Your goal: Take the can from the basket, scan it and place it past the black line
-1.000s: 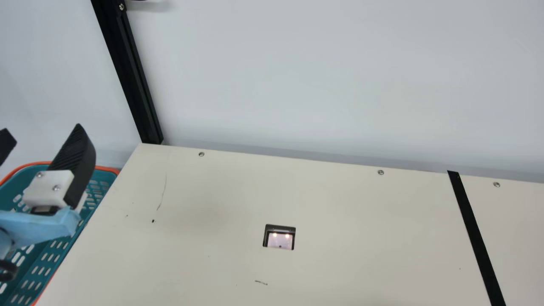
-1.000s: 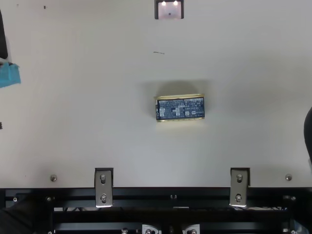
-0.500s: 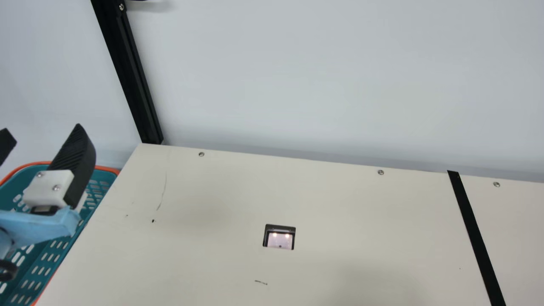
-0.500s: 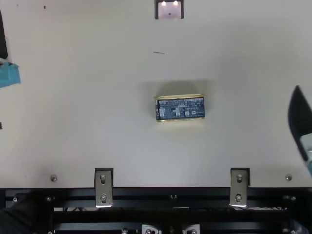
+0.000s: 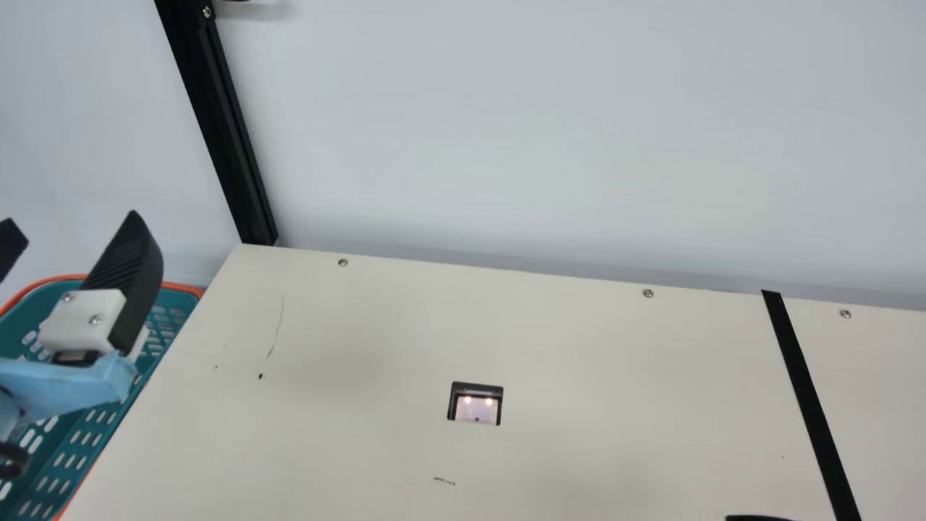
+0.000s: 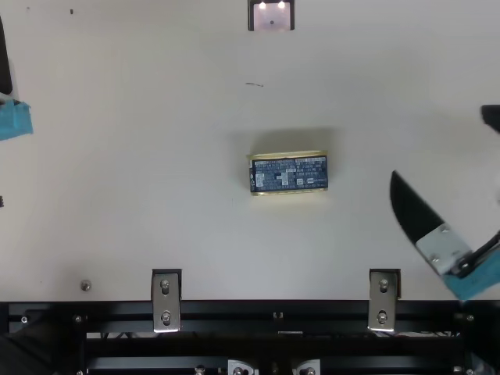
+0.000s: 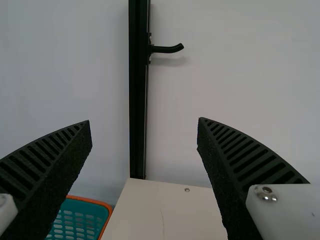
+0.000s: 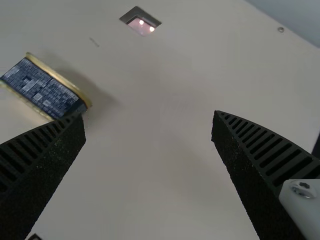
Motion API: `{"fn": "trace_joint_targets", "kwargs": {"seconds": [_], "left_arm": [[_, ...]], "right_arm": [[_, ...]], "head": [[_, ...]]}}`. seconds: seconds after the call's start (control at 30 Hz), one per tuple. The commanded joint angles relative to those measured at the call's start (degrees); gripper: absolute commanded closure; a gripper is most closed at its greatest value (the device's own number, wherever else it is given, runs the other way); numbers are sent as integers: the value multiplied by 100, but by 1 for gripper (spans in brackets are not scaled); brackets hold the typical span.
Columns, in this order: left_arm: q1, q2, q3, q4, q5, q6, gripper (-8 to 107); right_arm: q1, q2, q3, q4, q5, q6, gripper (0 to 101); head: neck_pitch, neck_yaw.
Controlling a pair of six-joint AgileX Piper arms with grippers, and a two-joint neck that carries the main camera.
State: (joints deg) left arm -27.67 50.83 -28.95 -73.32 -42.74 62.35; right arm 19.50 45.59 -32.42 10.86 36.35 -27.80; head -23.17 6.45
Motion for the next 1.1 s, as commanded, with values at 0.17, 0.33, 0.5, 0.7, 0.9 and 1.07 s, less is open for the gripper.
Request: {"fn": "trace_joint_targets", "kwargs": {"seconds": [0.17,0.33,0.5,0.7,0.9,1.07], "left_arm": [[0,0,0,0,0,0,9],[0,0,0,0,0,0,9],[0,0,0,0,0,0,9],[0,0,0,0,0,0,9],[0,0,0,0,0,0,9],[0,0,0,0,0,0,9]], "right_arm": [[158,419,-243,409,554,-1040,0],[224,636,-355,553,893,-1716,0],[278,803,-372,538,1007,-2258,0],[380,981,-305,536,841,-2764,0],[565,1211,-270,613,578,-3196,0],[735,1451,-281,715,398,-3559,0]], "head": [[-183,-93],[-183,-93],[-183,-93],[-183,-93],[-183,-93],[-183,-93]]}}
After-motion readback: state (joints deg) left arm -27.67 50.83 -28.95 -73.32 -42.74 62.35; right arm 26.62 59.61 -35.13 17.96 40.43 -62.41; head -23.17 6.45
